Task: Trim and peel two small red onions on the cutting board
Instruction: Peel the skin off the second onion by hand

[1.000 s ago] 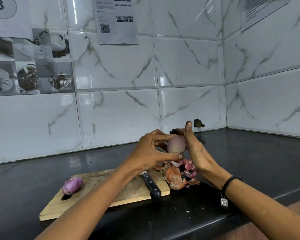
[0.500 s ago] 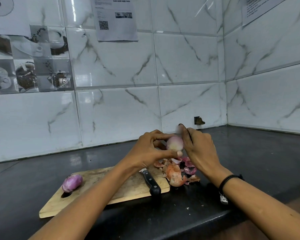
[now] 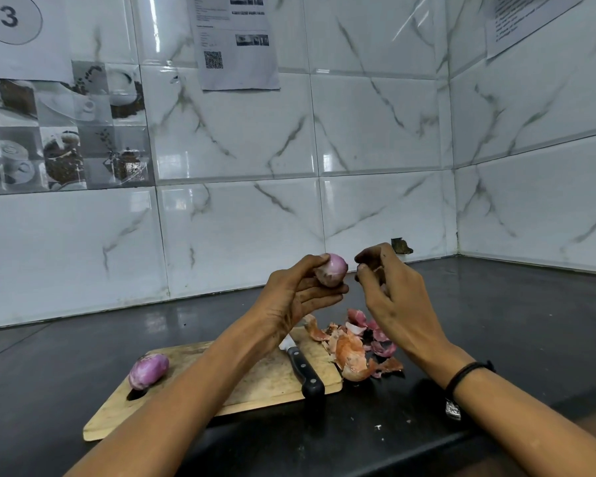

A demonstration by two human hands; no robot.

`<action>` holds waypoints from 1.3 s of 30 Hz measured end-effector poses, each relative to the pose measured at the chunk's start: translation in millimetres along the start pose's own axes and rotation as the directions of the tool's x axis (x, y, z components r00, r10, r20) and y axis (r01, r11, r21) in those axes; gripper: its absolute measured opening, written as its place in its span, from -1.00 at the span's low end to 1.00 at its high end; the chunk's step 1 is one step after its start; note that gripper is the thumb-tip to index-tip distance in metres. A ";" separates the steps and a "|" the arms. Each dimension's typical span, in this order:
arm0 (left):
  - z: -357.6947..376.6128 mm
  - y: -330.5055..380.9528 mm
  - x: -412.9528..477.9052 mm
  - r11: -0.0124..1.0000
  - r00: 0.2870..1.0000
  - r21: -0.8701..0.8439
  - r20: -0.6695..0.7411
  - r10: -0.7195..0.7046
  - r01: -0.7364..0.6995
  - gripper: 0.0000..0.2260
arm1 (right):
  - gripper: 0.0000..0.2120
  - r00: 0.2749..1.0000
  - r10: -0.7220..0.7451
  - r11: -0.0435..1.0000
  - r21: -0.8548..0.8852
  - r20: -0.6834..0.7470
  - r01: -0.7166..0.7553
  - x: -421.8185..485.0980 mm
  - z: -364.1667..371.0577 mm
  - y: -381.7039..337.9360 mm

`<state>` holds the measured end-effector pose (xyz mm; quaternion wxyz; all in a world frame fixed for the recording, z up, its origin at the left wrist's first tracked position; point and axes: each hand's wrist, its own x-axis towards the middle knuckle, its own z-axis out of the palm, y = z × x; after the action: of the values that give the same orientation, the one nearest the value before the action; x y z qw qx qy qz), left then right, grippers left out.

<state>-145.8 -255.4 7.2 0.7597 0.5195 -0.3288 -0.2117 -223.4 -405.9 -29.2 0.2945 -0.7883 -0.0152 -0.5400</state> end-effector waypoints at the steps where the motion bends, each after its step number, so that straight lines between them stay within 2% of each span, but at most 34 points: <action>1: -0.2 0.6 -0.5 1.000 1.000 -0.013 -0.011 -0.002 0.001 -0.75 | -0.95 1.000 -0.021 1.000 0.001 -0.003 0.021 -0.4 -0.3 -1.5; 4: -1.0 1.7 -0.2 1.000 0.999 -0.003 -0.043 0.003 -0.003 -0.75 | -0.92 0.994 -0.107 0.994 -0.015 0.020 0.108 -1.5 0.6 -4.3; 10: -1.4 2.5 2.6 0.998 0.993 0.061 -0.116 0.004 0.003 -0.72 | -0.65 0.969 -0.228 0.972 -0.032 0.092 0.231 -1.3 -0.3 -2.9; 14: -1.9 1.2 3.0 0.994 0.993 0.105 -0.121 0.002 0.011 -0.66 | -0.64 0.961 -0.255 0.966 -0.025 0.109 0.259 0.0 -0.5 -4.1; 20: -7.4 -3.4 4.1 0.980 0.992 0.200 -0.127 0.017 0.009 -0.46 | -0.69 0.967 -0.190 0.981 -0.004 0.171 0.194 -1.7 -1.5 -4.2; 24: -8.1 -3.9 5.7 0.970 0.991 0.242 -0.134 0.027 0.006 -0.55 | -0.78 0.960 -0.192 0.981 0.035 0.205 0.189 -2.5 -0.6 -3.0; 29: -8.0 -2.1 6.6 0.979 0.990 0.203 -0.141 0.000 0.029 -0.49 | -0.79 0.961 -0.192 0.981 0.047 0.200 0.187 -1.9 1.2 -5.0; 34: -8.6 -2.3 5.8 0.990 0.993 0.125 -0.105 -0.052 0.065 -0.70 | -0.82 0.984 -0.099 0.991 0.104 0.147 0.085 -1.2 -2.7 -6.4; 39: -11.0 -2.9 7.8 0.992 0.992 0.083 -0.091 -0.087 0.095 -0.66 | -0.82 0.986 0.006 0.977 0.207 0.164 -0.040 -1.5 -5.0 -10.0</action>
<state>-132.4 -254.5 4.0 0.7395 0.5754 -0.2803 -0.2086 -231.7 -399.6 -24.8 0.3800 -0.7943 -0.0870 -0.4659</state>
